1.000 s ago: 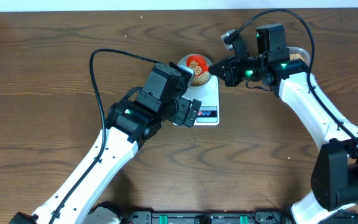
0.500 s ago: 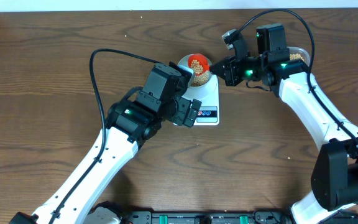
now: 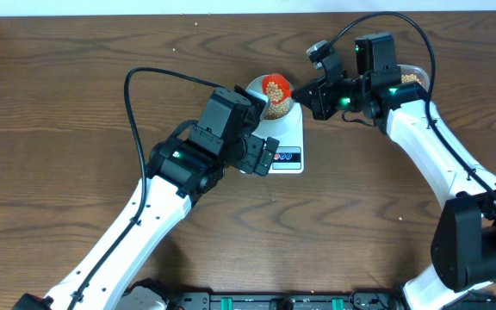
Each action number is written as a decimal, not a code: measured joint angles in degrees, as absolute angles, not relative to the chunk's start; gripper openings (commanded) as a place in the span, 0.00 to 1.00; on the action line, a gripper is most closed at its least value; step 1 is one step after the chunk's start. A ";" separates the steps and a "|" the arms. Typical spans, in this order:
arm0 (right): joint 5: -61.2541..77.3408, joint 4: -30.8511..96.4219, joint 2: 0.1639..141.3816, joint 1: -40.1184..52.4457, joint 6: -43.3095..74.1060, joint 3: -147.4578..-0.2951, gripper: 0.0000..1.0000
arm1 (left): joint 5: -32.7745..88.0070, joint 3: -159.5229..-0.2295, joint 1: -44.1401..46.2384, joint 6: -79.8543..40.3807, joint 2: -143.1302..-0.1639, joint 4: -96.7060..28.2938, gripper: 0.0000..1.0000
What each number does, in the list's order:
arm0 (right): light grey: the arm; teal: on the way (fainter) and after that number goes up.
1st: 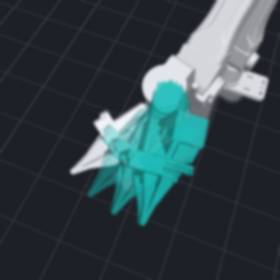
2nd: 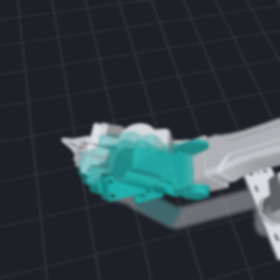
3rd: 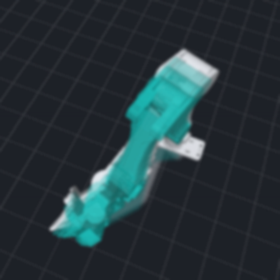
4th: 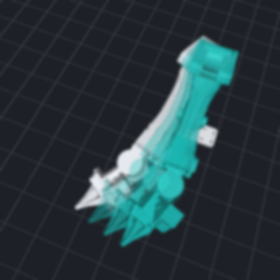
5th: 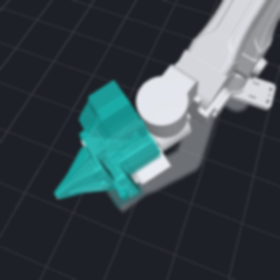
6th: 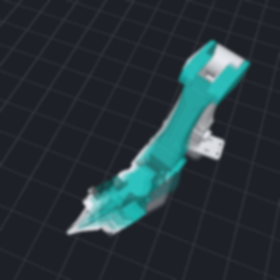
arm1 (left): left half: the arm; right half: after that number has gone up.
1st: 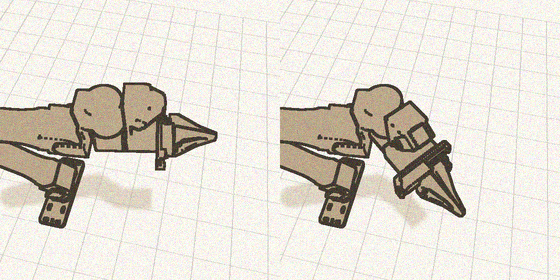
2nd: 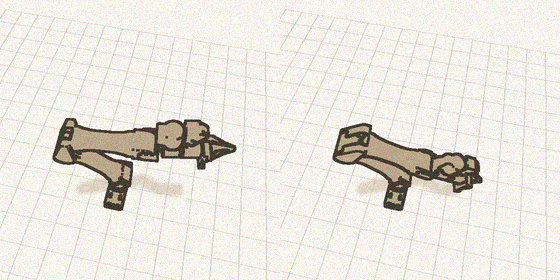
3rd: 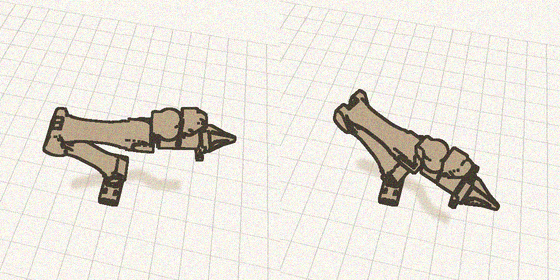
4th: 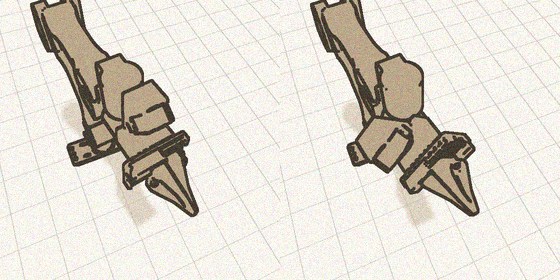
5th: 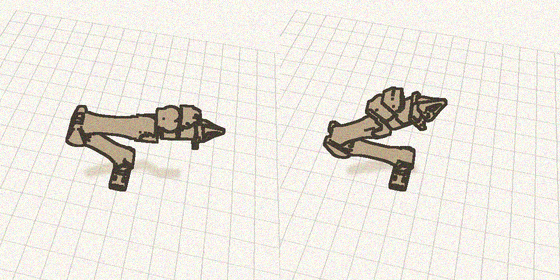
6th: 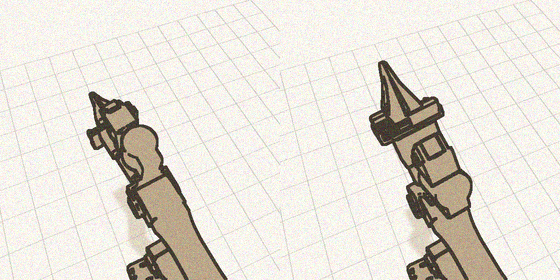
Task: Scoop item into bowl and weigh 50g on scale
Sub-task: 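Tilt the red scoop further to pour remaining soybeans into the bowl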
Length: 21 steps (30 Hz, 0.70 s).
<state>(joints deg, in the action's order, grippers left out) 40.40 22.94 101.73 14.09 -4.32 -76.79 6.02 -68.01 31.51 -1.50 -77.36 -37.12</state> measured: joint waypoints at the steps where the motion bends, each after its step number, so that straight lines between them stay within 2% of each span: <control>1: 39.88 22.94 101.73 14.09 -4.95 -76.79 0.01 | 6.02 -68.01 31.51 -1.50 -77.36 -37.12 0.98; 21: 35.68 22.87 101.73 16.45 -23.57 -76.79 0.01 | 6.02 -68.01 31.51 -1.50 -77.36 -37.12 0.98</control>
<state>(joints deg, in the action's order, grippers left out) 35.68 22.87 101.73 16.45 -23.57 -76.79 6.02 -68.01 31.51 -1.50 -77.36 -37.12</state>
